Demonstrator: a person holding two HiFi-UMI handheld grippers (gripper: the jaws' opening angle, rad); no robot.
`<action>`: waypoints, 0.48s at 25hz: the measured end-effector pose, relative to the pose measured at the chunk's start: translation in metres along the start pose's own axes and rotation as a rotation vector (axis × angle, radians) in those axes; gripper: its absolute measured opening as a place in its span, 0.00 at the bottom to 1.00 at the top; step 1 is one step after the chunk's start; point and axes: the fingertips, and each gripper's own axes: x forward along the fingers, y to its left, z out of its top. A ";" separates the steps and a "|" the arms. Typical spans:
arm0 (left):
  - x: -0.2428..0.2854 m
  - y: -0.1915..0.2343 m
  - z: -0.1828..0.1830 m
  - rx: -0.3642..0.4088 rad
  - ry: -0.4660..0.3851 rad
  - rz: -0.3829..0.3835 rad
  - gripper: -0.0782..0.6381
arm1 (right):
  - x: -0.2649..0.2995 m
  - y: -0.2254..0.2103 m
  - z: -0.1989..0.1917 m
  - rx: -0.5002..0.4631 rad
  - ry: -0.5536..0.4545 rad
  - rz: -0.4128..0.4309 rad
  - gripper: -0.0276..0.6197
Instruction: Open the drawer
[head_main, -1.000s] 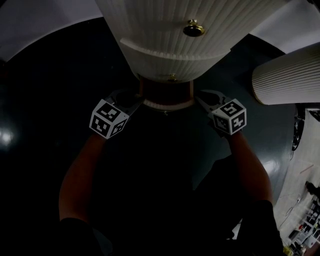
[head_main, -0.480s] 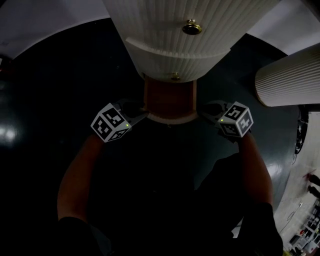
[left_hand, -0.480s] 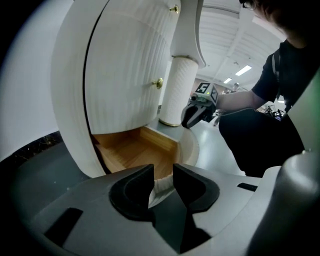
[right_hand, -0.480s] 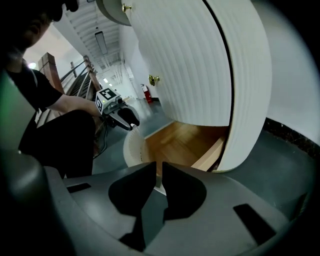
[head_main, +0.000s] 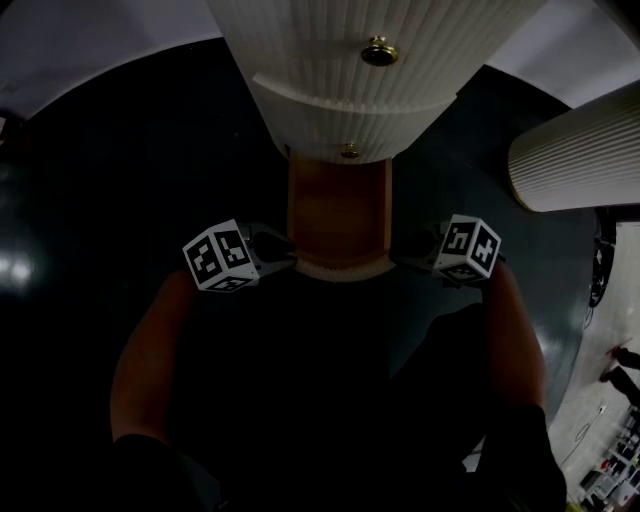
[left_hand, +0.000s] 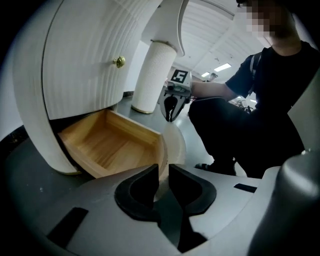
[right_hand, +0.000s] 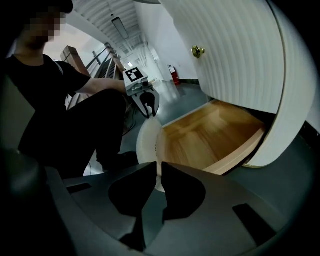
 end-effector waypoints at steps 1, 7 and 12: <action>0.002 -0.006 -0.001 0.004 0.009 -0.029 0.19 | 0.003 0.004 -0.002 -0.002 0.008 0.024 0.10; 0.003 -0.013 -0.006 0.017 -0.007 -0.063 0.16 | 0.012 0.012 0.001 -0.003 0.004 0.083 0.10; 0.002 -0.012 -0.012 0.086 0.045 -0.047 0.17 | 0.019 0.018 0.005 -0.033 0.008 0.134 0.10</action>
